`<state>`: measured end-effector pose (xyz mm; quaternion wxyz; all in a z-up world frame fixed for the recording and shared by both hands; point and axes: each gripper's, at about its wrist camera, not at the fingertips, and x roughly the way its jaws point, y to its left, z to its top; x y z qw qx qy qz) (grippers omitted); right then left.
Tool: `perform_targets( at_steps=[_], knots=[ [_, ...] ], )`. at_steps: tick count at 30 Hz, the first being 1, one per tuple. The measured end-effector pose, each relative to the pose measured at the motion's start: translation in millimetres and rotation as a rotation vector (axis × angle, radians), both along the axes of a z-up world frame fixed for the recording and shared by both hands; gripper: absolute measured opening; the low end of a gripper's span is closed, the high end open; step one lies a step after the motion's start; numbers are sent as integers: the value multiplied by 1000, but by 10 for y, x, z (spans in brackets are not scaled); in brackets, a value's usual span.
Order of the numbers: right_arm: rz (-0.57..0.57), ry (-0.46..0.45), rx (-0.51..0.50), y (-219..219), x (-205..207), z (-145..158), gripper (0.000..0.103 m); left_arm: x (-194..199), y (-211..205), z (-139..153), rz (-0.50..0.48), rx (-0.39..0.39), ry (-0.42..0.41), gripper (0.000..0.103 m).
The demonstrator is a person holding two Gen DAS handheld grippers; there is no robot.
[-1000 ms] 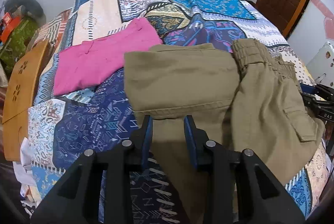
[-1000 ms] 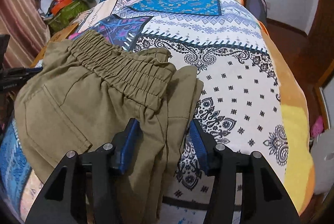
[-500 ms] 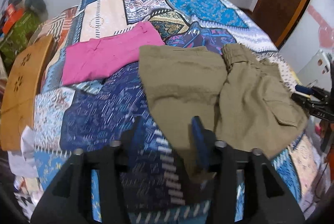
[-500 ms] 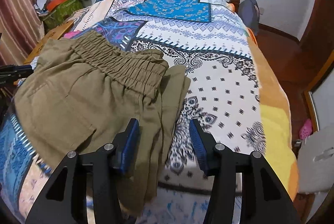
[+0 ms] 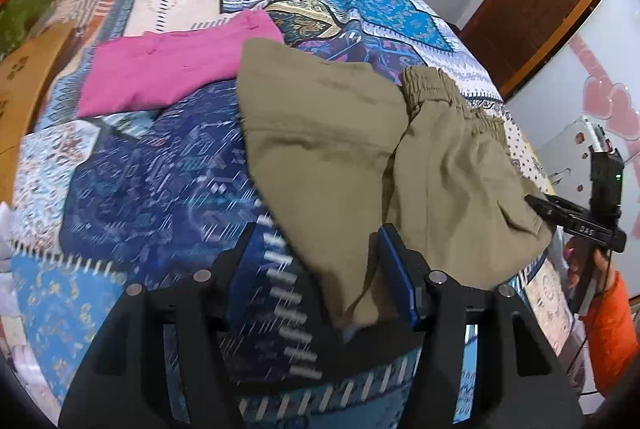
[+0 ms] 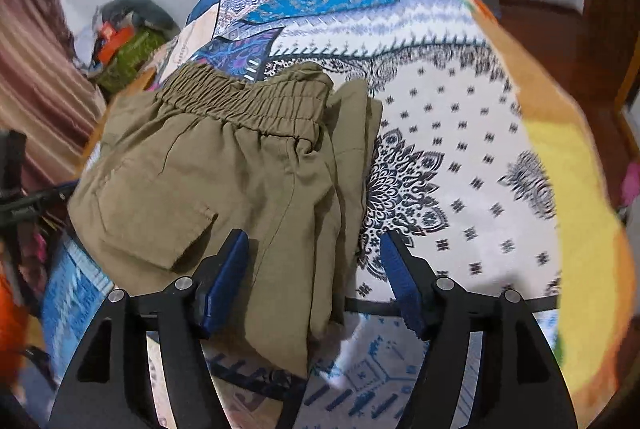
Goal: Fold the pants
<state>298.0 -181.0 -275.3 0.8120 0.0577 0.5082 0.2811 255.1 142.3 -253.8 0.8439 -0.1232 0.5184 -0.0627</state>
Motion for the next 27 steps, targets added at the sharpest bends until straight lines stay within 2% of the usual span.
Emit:
perform_targets(
  at_steps=[7,10,12,14,16,19,23,27],
  knots=[
    [14,40,30,88,248,-97,65,235,-42,-45,-9,-9,-5,58],
    [25,38,29,154,359,-111,65,321,-96,-59,-18,21,-13,58],
    [38,39,30,191,434,-118,64,369,-155,-58,-29,60,-23,53],
    [43,37,25,206,487,-119,56,413,-189,-63,-34,83,-28,46],
    [46,32,20,227,533,-115,50,462,-210,-65,-33,111,-34,29],
    [52,23,14,233,565,-100,38,503,-218,-55,-23,136,-39,16],
    [65,-26,-6,227,524,1,19,472,-266,26,-36,186,-68,9],
    [75,-75,-17,231,492,147,15,407,-328,186,-47,226,-107,5]
  ],
)
